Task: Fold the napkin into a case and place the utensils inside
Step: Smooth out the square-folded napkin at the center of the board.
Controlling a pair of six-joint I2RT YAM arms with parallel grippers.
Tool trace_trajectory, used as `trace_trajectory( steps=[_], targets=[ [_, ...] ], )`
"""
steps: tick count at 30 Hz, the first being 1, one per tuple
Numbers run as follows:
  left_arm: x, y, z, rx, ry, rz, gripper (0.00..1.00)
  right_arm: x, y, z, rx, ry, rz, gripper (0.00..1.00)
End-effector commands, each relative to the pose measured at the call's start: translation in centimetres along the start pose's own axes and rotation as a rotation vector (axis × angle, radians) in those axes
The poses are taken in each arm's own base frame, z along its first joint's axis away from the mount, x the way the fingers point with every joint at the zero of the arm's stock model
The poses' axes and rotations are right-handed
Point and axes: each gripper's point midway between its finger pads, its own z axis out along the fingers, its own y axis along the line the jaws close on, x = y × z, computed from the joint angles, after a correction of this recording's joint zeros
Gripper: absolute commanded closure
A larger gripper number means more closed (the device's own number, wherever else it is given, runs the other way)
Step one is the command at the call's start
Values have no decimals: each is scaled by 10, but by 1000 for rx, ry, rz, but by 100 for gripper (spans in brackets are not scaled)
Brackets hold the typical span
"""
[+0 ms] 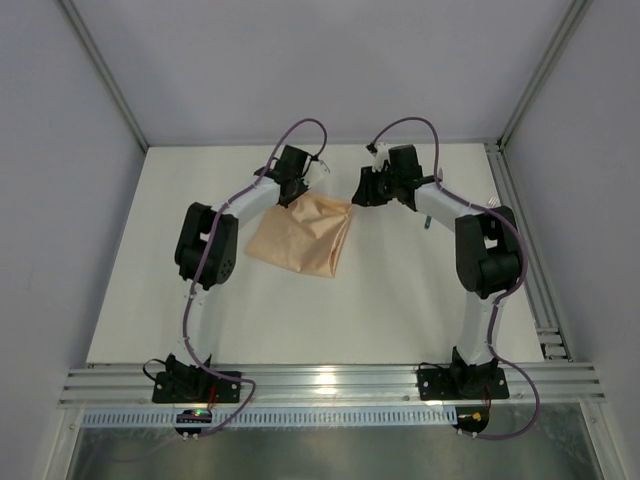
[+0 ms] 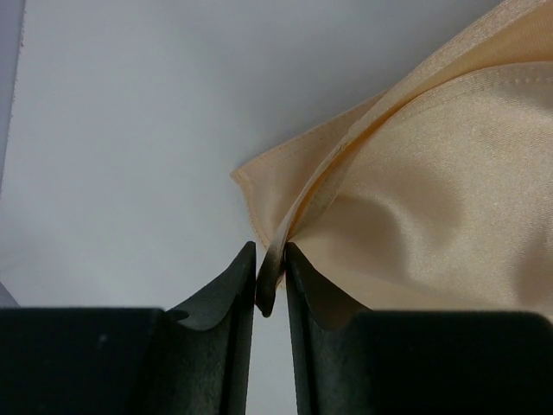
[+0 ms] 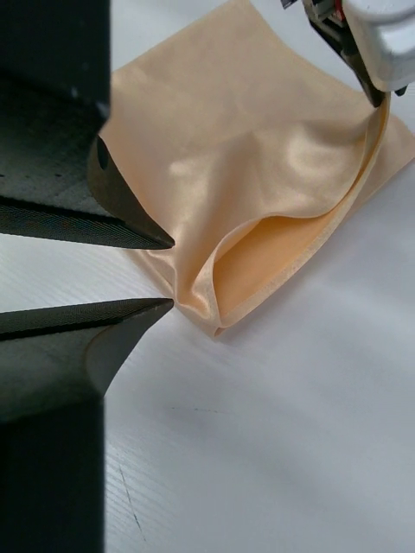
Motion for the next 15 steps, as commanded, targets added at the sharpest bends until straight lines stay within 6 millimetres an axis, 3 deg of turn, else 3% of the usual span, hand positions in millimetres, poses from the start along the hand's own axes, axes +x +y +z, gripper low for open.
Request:
trace_trajectory(
  steps=[1,2,3,7,10,15],
  targets=[
    [-19,22,-5,-58,-57,-45,78,-10,19,-11,-42,-50,39,66],
    [-19,23,-6,-65,-56,-47,73,-11,27,-14,-65,-62,31,66],
    [-19,26,-6,-79,-57,-53,70,2,33,-12,-76,-46,33,66],
    [-18,37,-5,-146,-47,-76,59,5,61,-14,-142,-81,22,67],
    [-23,47,-9,-191,-63,-104,55,15,83,-13,-181,-66,1,68],
    [-35,53,-22,-198,-109,-144,49,33,98,-19,-185,-45,2,68]
  ],
)
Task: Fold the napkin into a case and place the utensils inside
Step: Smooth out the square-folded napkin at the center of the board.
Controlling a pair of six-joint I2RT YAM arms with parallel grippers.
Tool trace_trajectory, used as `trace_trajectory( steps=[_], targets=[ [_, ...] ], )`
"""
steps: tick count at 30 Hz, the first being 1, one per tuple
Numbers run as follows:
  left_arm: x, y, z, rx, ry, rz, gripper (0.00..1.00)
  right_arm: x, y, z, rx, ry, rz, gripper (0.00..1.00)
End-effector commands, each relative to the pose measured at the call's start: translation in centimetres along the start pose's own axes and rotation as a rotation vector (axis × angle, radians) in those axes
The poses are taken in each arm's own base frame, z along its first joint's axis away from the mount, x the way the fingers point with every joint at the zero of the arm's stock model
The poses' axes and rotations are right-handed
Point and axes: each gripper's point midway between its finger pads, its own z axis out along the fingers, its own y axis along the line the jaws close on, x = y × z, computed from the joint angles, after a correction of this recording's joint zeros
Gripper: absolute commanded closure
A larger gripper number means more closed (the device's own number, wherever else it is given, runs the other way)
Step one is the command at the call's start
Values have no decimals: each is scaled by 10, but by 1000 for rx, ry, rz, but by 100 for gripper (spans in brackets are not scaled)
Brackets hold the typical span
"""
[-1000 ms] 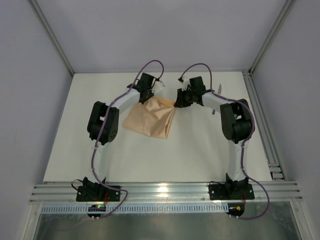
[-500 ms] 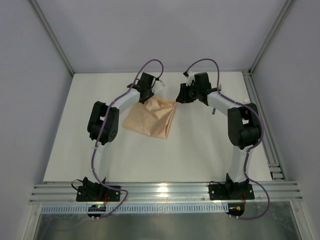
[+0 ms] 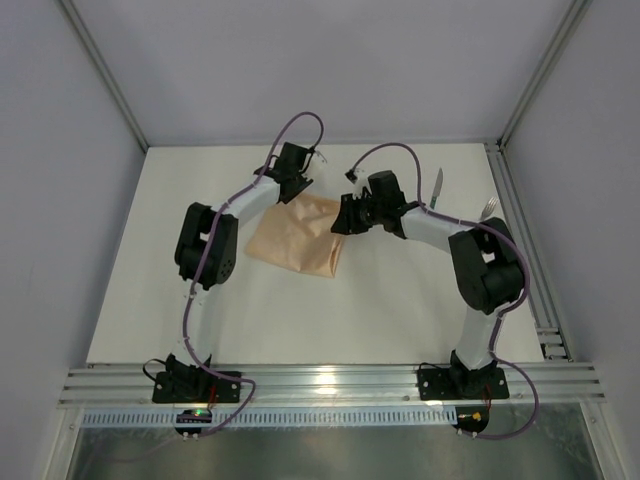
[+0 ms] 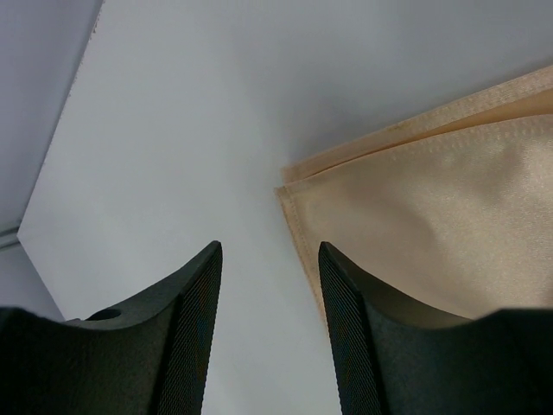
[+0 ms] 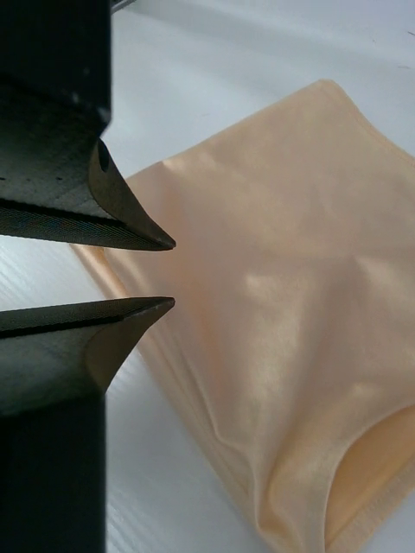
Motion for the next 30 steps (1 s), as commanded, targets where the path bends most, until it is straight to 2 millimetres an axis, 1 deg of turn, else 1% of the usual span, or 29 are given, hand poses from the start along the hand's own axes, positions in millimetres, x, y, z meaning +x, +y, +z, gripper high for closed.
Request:
trace_trajectory(
  steps=[1,2,3,4,5,6,7,8,9,10,11,12,13,14,15,16,17,18,19,20,21,22,23,24,26,27,30],
  targets=[
    [-34,34,-24,-69,-109,-92,49,-30,29,-23,-29,-120,-49,68],
    [-30,31,-30,-40,-96,-93,50,-25,37,-24,-31,-116,-66,68],
    [-32,24,-37,6,-108,-111,51,-17,39,-25,-23,-105,-81,68],
    [-30,20,-44,38,-113,-122,53,-18,46,-31,-25,-115,-100,68],
    [-23,18,-60,61,-113,-133,55,-16,51,-31,-20,-115,-117,70],
    [-16,14,-67,84,-106,-142,56,-7,63,-29,-39,-98,-138,72],
    [-11,8,-73,114,-110,-163,58,-5,70,-28,-56,-100,-148,73],
    [-8,10,-87,119,-120,-177,62,-2,77,-26,-86,-91,-145,75],
    [13,-1,-86,150,-71,-180,63,3,80,-23,-105,-80,-131,79],
    [21,-7,-88,172,-58,-199,65,2,81,-20,-115,-88,-100,81],
    [29,-11,-90,187,-42,-203,67,8,77,-14,-107,-72,-81,83],
    [43,-20,-94,209,-17,-204,68,13,71,-10,-90,-63,-58,86],
    [48,-30,-96,242,-9,-209,68,16,69,-7,-86,-56,-29,87],
    [54,-36,-98,260,0,-213,68,26,65,-1,-85,-32,-7,89],
    [68,-47,-99,282,26,-212,68,32,64,2,-92,-20,11,91],
    [74,-52,-99,293,39,-212,68,38,62,3,-90,-8,38,92],
    [81,-58,-97,302,54,-210,68,43,61,5,-88,-1,47,93],
    [89,-62,-96,303,73,-207,69,54,56,6,-77,19,64,94],
    [102,-71,-92,312,100,-201,69,59,51,7,-59,21,73,95],
    [109,-74,-90,310,115,-197,70,63,47,6,-48,25,88,95],
    [115,-78,-86,312,130,-191,70,73,41,5,-33,39,103,96],
    [123,-83,-84,314,151,-188,71,78,35,3,-21,45,121,96],
    [126,-84,-81,305,157,-187,71,82,31,2,-12,51,146,96],
    [129,-83,-80,291,164,-184,72,96,25,-1,2,71,166,96],
    [132,-85,-77,289,165,-183,72,100,19,-5,9,68,185,96],
    [133,-86,-76,293,163,-185,72,109,15,-7,17,86,195,96],
    [132,-87,-79,302,153,-192,72,114,14,-14,24,102,183,96]
  ],
)
